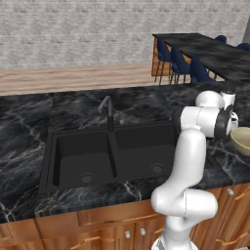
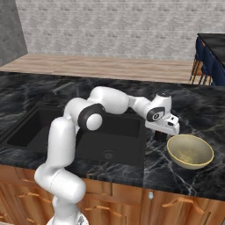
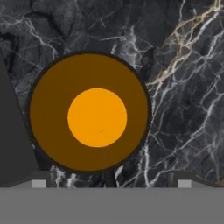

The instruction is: Pick the mug and place it in the sink. Pick the bowl and place it in the open cabinet and then close the cabinet.

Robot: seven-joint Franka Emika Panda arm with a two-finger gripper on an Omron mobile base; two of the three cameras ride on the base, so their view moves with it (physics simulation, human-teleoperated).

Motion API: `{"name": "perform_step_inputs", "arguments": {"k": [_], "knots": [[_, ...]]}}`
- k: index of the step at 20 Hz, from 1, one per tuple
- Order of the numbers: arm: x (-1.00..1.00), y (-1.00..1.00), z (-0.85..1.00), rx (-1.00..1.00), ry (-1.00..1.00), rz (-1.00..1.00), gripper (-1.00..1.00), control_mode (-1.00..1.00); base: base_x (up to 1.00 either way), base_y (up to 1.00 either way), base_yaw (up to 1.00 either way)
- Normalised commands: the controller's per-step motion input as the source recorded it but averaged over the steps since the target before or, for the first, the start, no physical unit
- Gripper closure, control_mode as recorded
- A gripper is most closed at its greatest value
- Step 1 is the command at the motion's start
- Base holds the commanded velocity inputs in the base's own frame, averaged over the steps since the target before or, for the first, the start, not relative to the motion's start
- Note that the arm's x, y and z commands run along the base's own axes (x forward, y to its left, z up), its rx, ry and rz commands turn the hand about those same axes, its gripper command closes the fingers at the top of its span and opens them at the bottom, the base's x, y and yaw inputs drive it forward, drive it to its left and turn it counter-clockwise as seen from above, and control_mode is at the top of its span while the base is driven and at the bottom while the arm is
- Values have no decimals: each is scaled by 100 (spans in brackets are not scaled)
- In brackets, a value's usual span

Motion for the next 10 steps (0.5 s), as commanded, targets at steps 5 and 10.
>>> {"name": "perform_step_inputs", "arguments": {"k": [5, 10], "knots": [[0, 0, -19, 0, 0, 0, -100, -100, 0, 0, 0], [12, 0, -6, 0, 0, 0, -100, -100, 0, 0, 0]]}}
